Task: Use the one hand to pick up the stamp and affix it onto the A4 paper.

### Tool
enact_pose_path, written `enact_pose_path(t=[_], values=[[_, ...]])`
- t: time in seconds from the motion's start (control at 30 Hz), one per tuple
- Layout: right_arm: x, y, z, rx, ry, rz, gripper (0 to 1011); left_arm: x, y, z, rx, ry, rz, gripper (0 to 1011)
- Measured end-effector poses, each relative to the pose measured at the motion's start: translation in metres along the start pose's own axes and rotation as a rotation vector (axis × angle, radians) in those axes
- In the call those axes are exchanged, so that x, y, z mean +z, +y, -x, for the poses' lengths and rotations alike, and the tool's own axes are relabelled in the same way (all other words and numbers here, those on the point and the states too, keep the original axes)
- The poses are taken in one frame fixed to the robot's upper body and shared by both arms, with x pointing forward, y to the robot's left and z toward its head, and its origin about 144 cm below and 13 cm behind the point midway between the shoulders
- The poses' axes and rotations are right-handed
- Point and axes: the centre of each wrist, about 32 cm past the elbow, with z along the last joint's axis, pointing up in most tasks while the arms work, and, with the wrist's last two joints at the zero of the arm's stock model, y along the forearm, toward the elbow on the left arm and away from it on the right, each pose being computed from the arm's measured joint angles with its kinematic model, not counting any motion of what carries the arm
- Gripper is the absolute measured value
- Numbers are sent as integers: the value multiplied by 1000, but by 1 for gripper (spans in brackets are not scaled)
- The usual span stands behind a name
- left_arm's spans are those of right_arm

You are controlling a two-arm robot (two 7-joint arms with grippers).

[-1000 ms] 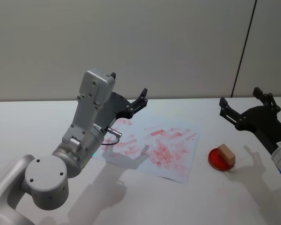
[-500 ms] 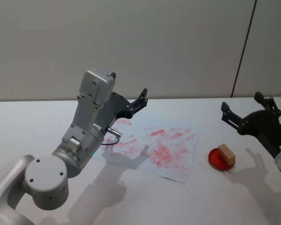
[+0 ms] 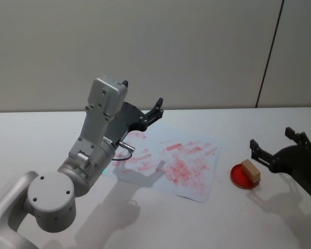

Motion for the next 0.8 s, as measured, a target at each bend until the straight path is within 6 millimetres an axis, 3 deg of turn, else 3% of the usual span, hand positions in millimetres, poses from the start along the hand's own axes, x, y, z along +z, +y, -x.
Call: enact_pose_path(t=[0.27,0.8], values=[[-7,1,0,9,-35,82,1001,0,0,0,0,0,0,1001],[-23,22,7,21,-99,193,1001,0,0,0,0,0,0,1001]])
